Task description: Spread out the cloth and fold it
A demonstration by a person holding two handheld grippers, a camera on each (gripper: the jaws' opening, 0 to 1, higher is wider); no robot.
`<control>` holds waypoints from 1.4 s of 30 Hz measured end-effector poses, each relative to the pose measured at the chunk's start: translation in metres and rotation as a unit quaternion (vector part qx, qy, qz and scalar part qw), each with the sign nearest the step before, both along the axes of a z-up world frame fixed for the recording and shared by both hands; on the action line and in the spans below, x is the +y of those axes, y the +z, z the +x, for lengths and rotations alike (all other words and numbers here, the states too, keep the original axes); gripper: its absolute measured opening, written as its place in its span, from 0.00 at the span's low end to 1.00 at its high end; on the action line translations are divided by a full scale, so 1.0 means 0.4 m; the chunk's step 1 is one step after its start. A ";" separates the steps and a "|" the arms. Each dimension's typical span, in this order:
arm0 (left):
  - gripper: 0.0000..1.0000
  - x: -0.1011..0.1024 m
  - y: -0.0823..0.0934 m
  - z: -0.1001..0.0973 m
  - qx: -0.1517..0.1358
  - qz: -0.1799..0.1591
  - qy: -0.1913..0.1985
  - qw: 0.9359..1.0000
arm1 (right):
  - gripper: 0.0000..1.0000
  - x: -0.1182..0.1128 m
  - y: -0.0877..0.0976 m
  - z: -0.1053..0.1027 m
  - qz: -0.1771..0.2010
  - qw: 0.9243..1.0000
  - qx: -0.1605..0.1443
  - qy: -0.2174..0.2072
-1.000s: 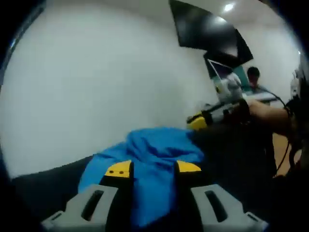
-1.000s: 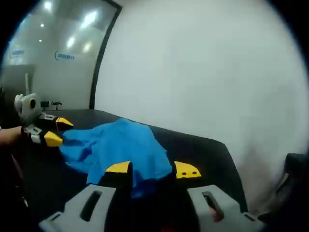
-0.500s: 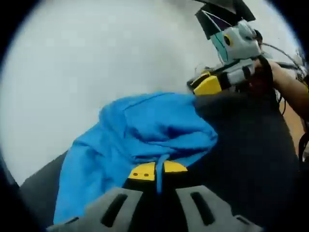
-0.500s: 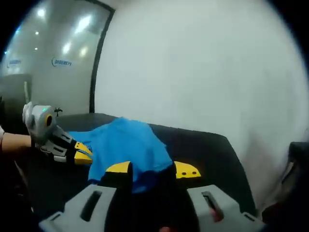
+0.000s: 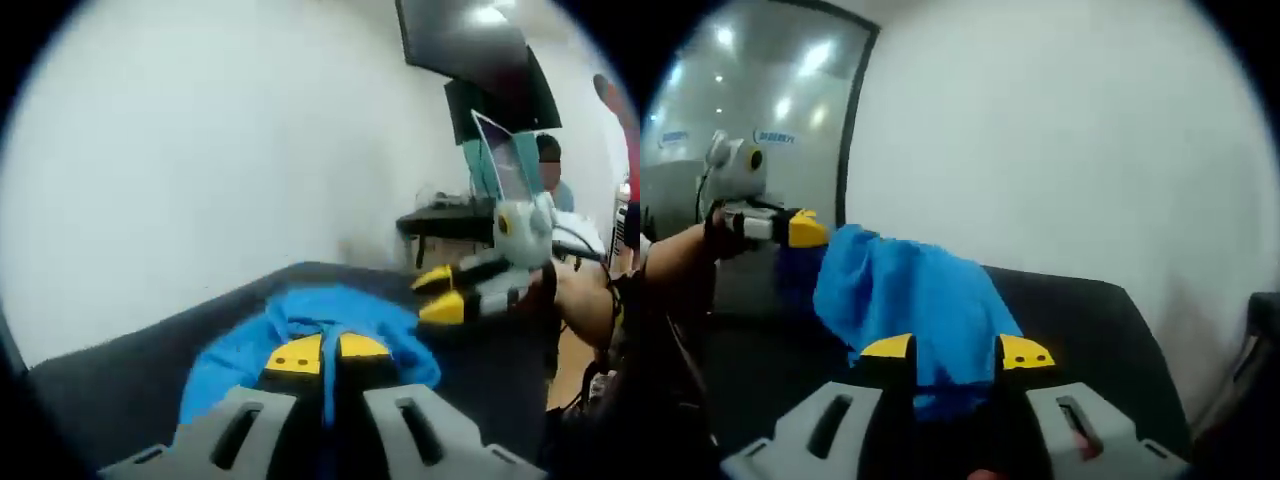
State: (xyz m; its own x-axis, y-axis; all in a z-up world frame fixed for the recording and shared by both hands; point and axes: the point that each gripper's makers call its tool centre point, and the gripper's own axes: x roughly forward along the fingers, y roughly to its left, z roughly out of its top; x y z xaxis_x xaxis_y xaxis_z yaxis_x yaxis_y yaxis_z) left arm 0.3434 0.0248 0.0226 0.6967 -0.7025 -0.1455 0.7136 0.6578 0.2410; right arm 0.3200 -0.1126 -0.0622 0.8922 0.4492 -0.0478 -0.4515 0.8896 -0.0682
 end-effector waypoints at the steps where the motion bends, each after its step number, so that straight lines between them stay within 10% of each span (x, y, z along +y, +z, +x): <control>1: 0.00 0.005 0.045 0.002 -0.008 -0.007 0.002 1.000 | 0.27 0.006 0.013 -0.004 0.014 1.000 -0.012 0.000; 7: 0.00 0.009 0.210 -0.004 -0.011 -0.066 0.001 0.998 | 0.27 0.061 0.030 -0.004 0.007 1.000 -0.021 0.016; 16: 0.00 0.033 0.246 -0.017 -0.024 -0.082 0.020 0.996 | 0.38 0.227 -0.038 -0.097 -0.089 0.989 -0.047 0.107; 21: 0.00 0.045 0.244 -0.009 0.005 -0.105 0.019 0.994 | 0.47 0.248 -0.051 -0.081 -0.136 0.986 -0.082 0.054; 26: 0.00 0.055 0.253 -0.003 0.006 -0.112 0.029 0.993 | 0.38 0.220 -0.045 -0.001 -0.355 0.920 -0.162 -0.046; 28: 0.00 0.069 0.253 0.004 -0.004 -0.103 0.038 0.994 | 0.03 0.224 -0.017 -0.009 -0.292 0.941 -0.168 -0.035; 30: 0.00 0.091 0.245 0.012 -0.019 -0.084 0.053 0.995 | 0.00 0.219 0.043 -0.025 -0.210 0.959 -0.190 -0.014; 34: 0.00 0.142 0.222 0.033 -0.022 -0.078 0.072 0.994 | 0.00 0.123 0.171 -0.024 -0.172 0.958 -0.223 -0.053; 42: 0.00 0.239 0.202 0.056 -0.002 -0.104 0.083 0.991 | 0.00 -0.057 0.487 -0.033 0.031 0.970 -0.236 -0.054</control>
